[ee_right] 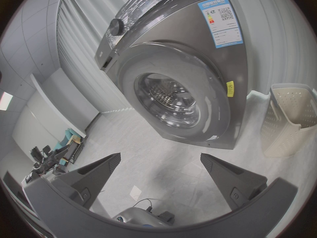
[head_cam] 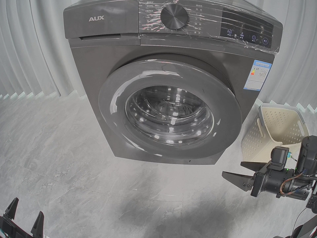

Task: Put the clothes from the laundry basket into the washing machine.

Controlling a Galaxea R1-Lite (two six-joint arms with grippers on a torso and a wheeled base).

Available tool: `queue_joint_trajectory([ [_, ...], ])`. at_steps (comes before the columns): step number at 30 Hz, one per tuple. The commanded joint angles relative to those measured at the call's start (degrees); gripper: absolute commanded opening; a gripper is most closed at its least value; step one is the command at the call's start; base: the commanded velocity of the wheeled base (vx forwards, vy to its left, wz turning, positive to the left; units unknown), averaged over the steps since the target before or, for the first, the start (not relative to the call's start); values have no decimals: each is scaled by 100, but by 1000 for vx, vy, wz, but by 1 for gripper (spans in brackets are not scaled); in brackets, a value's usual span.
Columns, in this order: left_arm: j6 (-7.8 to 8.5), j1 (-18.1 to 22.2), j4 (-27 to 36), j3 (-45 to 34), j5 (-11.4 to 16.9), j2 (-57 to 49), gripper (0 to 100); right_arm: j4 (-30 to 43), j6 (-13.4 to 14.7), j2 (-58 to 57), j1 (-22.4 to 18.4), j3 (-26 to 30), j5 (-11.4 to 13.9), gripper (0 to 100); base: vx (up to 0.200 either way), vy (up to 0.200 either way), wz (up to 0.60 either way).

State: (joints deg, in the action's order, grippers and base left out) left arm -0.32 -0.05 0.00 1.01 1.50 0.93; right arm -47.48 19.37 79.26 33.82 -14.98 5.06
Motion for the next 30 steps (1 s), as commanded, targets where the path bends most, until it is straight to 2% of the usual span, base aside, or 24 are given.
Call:
queue_joint_trajectory([
  [1, -3, 5, 0, -92, -1, -84, 100, -7, 164, -236, 266, 83, 48, 100, 0, 0, 0],
  [4, -3, -4, 0, -92, 8, -84, 100, -33, 401, -262, 380, 48, 65, 100, 0, 0, 0],
  [6, -3, -4, 0, -92, -1, -84, 100, -59, 427, -306, 389, 30, 162, 100, 0, 0, 0],
  [8, -3, -4, 0, -92, -1, -84, 100, -42, 304, -341, 345, 127, 232, 100, 0, 0, 0],
  [11, -3, -4, 0, -92, 8, -84, 100, -68, -135, -350, 310, 259, 232, 100, 0, 0, 0],
  [12, -3, -4, 0, -92, 8, -84, 100, -68, -197, -341, 310, 259, 232, 100, 0, 0, 0],
  [16, -3, -4, 0, -92, 8, -84, 100, -59, -162, -333, 345, 277, 259, 100, 0, 0, 0],
  [18, -3, -4, 0, -92, -1, -84, 100, -77, -144, -341, 345, 320, 268, 100, 0, 0, -600],
  [23, -3, -4, 0, -92, 8, -84, 100, -147, -478, -368, 310, 567, 250, 100, 0, 0, -480],
  [24, -3, 5, 0, -92, 8, -84, 100, -253, -680, -359, 292, 619, 250, 100, 0, 0, 0],
  [30, 5, -4, 0, -92, 8, -84, 100, -349, -777, -289, 204, 584, 215, 100, 0, 0, 0],
])
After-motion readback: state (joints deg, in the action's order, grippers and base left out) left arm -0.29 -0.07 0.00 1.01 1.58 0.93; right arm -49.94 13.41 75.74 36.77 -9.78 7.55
